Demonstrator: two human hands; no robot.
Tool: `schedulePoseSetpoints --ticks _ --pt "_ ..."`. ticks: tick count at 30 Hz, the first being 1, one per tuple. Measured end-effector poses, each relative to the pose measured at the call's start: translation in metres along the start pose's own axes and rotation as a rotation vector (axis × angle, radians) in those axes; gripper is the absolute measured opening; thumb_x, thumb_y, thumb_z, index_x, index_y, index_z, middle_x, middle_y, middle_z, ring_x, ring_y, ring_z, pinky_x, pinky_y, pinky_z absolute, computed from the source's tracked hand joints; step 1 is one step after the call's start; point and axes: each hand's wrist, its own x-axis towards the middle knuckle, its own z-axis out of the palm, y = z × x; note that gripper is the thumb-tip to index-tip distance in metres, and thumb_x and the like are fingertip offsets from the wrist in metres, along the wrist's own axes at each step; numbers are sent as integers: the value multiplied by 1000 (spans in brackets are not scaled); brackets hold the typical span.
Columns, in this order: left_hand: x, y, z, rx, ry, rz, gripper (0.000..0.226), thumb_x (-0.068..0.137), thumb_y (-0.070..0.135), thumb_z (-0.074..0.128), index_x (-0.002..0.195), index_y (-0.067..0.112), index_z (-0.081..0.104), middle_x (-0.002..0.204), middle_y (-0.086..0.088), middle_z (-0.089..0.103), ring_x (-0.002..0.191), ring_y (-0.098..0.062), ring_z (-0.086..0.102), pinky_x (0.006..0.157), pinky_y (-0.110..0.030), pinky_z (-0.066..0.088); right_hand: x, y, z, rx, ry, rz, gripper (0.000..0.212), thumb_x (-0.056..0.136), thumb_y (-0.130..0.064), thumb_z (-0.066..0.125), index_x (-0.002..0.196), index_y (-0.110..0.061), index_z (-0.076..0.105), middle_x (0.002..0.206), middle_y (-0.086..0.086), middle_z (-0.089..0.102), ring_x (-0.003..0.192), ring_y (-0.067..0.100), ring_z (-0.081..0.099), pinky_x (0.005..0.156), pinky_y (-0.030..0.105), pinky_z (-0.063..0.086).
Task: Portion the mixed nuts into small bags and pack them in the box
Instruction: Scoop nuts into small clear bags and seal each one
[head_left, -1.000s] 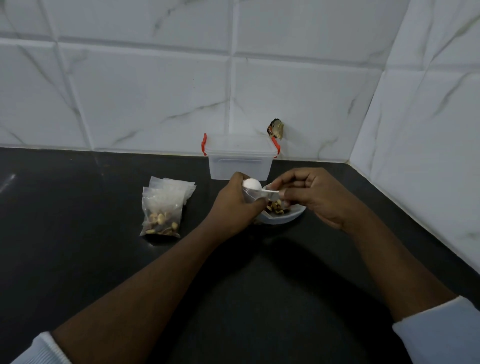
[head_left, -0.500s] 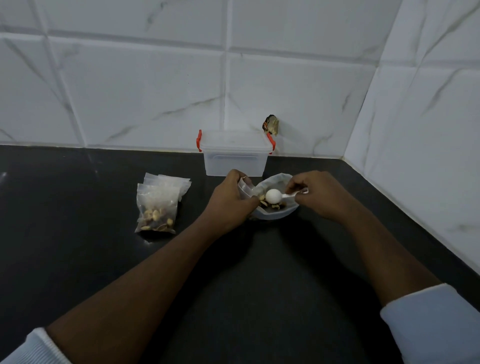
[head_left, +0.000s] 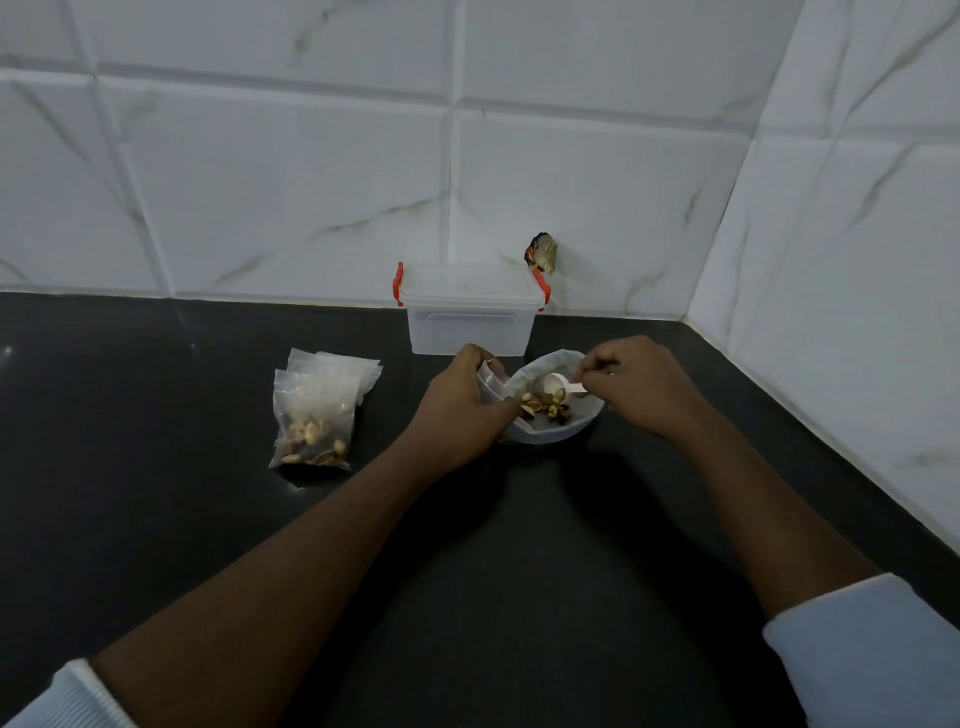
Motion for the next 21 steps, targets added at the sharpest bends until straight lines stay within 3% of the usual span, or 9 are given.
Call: schedulePoseSetpoints --ticks 4,9,12,17,21 --pt "0 0 0 12 -9 0 38 92 21 74 121 27 50 108 12 55 94 -9 65 65 -17 59 -4 -6 11 358 -7 217 11 96 -14 66 92 -13 77 78 1 74 60 9 59 49 21 41" --pt "0 1 0 -2 -11 -1 38 92 20 74 121 27 50 108 12 55 91 -8 65 59 -13 56 1 -2 10 762 -28 473 13 94 0 63 100 8 72 93 26 75 51 7 50 40 18 33" --pt "0 3 -1 -13 -5 -6 37 93 22 74 120 28 50 105 14 54 89 -7 64 56 -10 53 4 2 8 899 -27 550 18 93 4 61 107 12 69 92 22 71 47 5 46 37 16 29" --pt "-3 4 -1 -57 27 2 37 92 29 74 120 27 50 102 15 54 85 -5 62 51 -7 48 2 -1 -4 953 -37 436 15 92 5 54 98 9 68 75 15 74 51 8 38 38 17 24" --pt "-3 4 -2 -59 27 1 39 92 31 75 121 27 50 106 14 56 90 -6 62 53 -8 50 -1 -9 -6 1026 -115 213 18 96 6 51 97 4 69 100 31 72 51 9 41 42 18 27"
